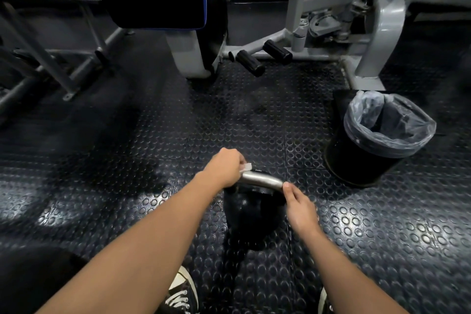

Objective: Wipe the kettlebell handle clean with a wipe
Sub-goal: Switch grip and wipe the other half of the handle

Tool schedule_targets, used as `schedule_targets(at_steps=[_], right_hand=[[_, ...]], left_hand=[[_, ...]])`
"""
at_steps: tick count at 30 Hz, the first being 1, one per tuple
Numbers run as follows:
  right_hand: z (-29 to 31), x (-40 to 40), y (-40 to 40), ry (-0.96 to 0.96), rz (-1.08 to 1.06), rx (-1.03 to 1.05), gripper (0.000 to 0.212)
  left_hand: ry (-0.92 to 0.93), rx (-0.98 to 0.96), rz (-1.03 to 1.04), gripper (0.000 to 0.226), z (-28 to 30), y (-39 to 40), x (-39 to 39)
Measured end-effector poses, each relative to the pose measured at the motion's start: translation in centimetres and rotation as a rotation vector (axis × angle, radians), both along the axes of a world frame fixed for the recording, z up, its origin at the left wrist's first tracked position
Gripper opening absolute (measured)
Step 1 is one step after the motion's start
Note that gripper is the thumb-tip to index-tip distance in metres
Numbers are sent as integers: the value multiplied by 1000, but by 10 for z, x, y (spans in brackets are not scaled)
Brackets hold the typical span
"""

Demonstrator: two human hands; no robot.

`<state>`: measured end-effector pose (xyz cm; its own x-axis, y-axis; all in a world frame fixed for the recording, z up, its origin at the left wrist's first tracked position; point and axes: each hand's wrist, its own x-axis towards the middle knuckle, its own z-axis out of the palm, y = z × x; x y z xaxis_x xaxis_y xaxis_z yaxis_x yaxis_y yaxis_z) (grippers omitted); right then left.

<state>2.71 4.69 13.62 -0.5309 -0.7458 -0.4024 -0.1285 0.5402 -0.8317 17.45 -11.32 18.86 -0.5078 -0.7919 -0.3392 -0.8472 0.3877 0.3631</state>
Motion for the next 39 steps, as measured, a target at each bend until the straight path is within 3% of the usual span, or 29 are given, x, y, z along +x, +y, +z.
schedule_targets(at_steps=[12,18,27,39], right_hand=[[-5,-4,-2,31,19,25,49],[-6,-4,-1,12,10,17,52],[-8,-6,-2,-3,5,14,51],[-9,-6,-3,10,8,10,49]], left_hand=[[14,66,-117,26,4,-13,-12],[-53,88,-122,28,-4,-25,-6],[-202,112,-291,26,7,-39,-19],[-204,99,-341,25,6,-39,-27]])
